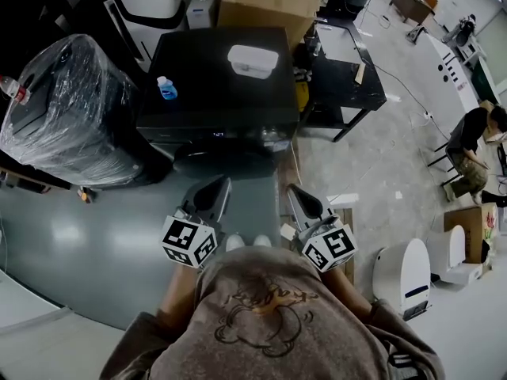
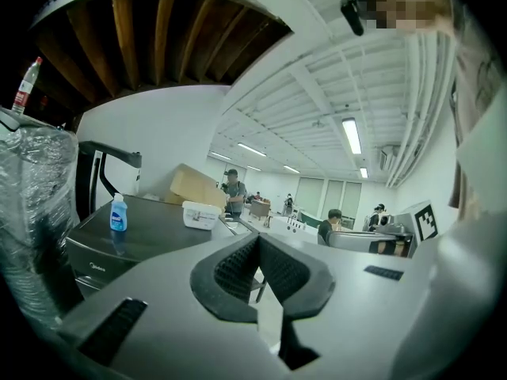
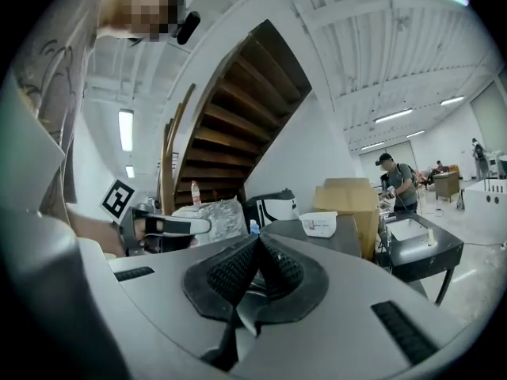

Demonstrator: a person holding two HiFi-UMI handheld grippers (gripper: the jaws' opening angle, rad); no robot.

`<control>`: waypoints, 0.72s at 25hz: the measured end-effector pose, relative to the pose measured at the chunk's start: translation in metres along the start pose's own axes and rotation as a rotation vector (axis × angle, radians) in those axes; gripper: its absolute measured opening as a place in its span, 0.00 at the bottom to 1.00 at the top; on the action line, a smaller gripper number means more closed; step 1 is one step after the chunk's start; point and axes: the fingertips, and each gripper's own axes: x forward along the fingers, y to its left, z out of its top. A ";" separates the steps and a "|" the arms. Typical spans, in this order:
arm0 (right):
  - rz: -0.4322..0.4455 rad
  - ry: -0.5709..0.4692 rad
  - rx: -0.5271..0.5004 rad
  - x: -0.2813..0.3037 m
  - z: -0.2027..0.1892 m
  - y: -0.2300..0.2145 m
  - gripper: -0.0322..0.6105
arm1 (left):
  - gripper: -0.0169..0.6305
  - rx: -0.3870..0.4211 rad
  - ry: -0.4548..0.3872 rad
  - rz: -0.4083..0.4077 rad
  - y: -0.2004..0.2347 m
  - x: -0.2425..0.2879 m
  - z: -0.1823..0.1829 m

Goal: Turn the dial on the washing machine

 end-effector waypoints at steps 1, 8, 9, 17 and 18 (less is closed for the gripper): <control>-0.003 0.006 0.008 0.000 -0.004 -0.001 0.05 | 0.01 0.000 -0.008 0.006 0.001 -0.001 -0.002; -0.033 0.049 0.034 0.001 -0.032 -0.002 0.05 | 0.01 -0.019 -0.021 0.017 0.003 0.004 -0.029; -0.036 0.052 0.035 0.001 -0.035 -0.002 0.05 | 0.01 -0.023 -0.018 0.015 0.002 0.004 -0.032; -0.039 0.051 0.028 0.007 -0.036 -0.001 0.05 | 0.01 -0.043 -0.008 0.011 -0.004 0.003 -0.038; -0.041 0.051 0.029 0.007 -0.037 -0.002 0.05 | 0.01 -0.046 -0.008 0.016 -0.003 0.002 -0.037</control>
